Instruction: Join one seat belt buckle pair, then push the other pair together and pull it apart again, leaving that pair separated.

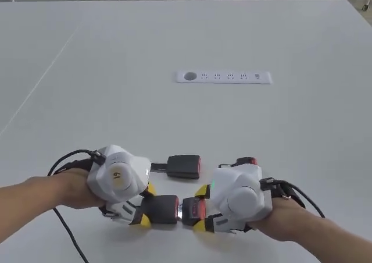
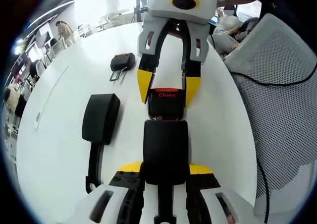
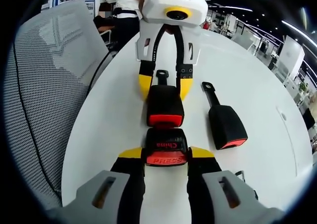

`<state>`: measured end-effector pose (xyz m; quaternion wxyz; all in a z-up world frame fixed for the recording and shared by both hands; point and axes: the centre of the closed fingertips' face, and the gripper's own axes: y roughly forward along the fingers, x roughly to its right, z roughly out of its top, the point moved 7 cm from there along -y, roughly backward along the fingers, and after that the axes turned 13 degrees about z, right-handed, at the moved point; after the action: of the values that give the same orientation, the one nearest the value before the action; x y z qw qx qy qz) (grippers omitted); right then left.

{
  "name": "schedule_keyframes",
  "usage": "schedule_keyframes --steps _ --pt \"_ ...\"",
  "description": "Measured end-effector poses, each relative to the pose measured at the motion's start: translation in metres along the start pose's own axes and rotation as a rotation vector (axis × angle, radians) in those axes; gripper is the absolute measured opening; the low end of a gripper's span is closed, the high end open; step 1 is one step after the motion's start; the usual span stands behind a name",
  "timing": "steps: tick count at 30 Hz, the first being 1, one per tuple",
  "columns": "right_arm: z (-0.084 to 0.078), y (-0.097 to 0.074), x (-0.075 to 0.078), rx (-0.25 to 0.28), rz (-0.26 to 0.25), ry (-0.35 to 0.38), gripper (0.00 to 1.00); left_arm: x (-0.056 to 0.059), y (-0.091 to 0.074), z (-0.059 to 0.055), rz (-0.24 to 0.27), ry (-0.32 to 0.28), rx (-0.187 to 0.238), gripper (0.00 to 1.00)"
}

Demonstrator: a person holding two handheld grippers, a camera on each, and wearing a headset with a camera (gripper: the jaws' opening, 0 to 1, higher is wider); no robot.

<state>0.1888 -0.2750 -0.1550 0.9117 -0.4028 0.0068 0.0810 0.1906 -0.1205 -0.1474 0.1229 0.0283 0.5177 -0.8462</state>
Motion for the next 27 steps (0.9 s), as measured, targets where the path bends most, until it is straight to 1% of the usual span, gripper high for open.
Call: schedule_keyframes --steps 3,4,6,7,10,12,14,19,24,27 --pt "0.0012 0.0006 -0.0017 0.001 -0.003 -0.005 0.30 0.0008 0.0006 0.0011 0.000 0.004 0.004 0.32" --pt "0.0016 0.0006 -0.0019 0.000 -0.002 -0.003 0.30 0.0009 0.0008 0.0020 0.000 0.003 -0.003 0.32" --pt "0.0029 0.0022 -0.0018 -0.023 -0.004 -0.006 0.31 0.0017 0.0012 0.0056 -0.001 0.017 -0.026 0.32" --pt "0.0024 0.0021 -0.0029 -0.024 -0.005 -0.013 0.31 0.0019 0.0010 0.0061 -0.002 0.024 -0.026 0.32" --pt "-0.0012 -0.0007 -0.0017 0.013 0.006 0.011 0.30 0.0012 0.0005 0.0022 -0.007 0.027 -0.006 0.32" --pt "-0.0013 -0.0006 -0.0047 0.012 0.000 0.008 0.30 0.0015 0.0009 0.0028 -0.008 0.024 -0.003 0.32" --pt "-0.0007 0.0000 -0.0041 0.011 -0.004 0.006 0.31 0.0018 0.0013 0.0036 -0.009 0.020 -0.004 0.32" --pt "-0.0004 -0.0005 -0.0045 0.017 -0.004 0.021 0.32 0.0015 0.0018 0.0072 -0.018 0.040 -0.028 0.33" --pt "-0.0010 0.0003 -0.0041 0.022 -0.002 0.020 0.33 0.0007 0.0018 0.0051 -0.012 0.031 -0.028 0.34" --pt "-0.0013 0.0000 -0.0040 0.022 0.003 0.027 0.33 0.0007 0.0016 0.0062 -0.008 0.024 -0.029 0.34"
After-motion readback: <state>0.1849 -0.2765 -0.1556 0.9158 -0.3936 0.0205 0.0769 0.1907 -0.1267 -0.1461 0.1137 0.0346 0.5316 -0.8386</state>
